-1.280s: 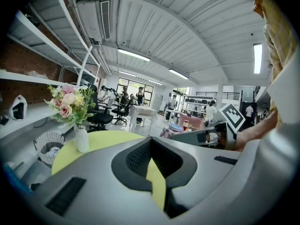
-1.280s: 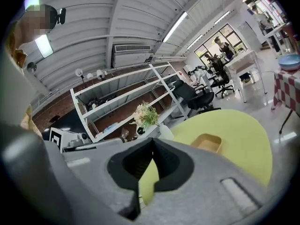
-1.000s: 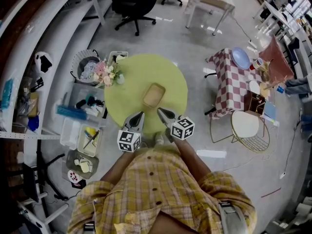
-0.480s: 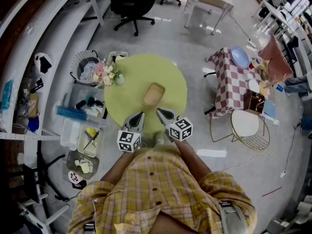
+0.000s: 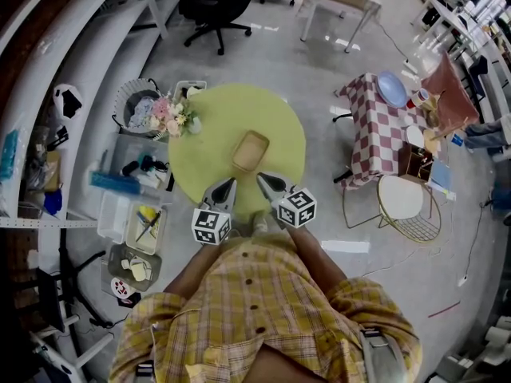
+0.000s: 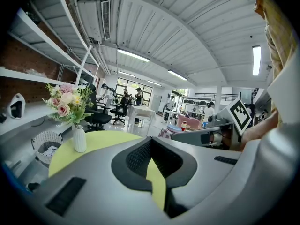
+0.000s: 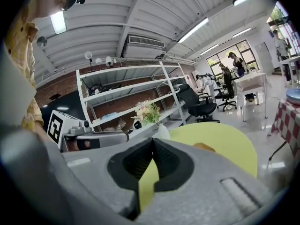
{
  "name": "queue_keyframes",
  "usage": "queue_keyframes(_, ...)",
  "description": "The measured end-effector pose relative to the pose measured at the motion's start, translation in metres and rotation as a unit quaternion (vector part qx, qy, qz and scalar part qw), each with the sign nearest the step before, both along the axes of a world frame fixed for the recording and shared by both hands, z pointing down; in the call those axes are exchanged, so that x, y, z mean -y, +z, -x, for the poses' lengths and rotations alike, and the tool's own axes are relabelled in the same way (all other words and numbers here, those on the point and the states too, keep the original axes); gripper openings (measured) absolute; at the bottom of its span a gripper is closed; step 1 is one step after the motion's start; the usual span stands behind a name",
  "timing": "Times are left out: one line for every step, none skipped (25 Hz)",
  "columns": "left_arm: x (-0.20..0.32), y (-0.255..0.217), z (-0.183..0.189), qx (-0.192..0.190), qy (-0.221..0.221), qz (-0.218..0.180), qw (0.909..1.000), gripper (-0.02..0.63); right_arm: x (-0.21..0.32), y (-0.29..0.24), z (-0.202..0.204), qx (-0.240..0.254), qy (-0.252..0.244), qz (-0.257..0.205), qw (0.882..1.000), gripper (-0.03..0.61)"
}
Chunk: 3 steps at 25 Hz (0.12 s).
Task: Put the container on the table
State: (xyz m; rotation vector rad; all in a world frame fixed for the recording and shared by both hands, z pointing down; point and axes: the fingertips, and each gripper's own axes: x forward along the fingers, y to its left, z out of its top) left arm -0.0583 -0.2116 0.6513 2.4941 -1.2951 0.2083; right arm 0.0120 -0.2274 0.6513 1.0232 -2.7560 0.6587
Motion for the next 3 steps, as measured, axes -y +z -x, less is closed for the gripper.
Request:
queue_keyframes(0.0005, -0.0004, -0.0001, 0.000, 0.000, 0.000, 1.0000, 0.005, 0.0008, -0.0004, -0.0001, 0.000, 0.001, 0.000, 1.000, -0.003)
queue_keyframes(0.0010, -0.0007, -0.0001, 0.000, 0.001, -0.001, 1.0000, 0.005, 0.0015, -0.0008, 0.0000, 0.000, 0.002, -0.001, 1.000, -0.002)
queue_keyframes(0.0014, -0.0010, -0.0001, 0.000, 0.001, -0.001, 1.0000, 0.005, 0.0022, -0.0013, 0.0001, 0.000, 0.002, -0.001, 1.000, -0.002)
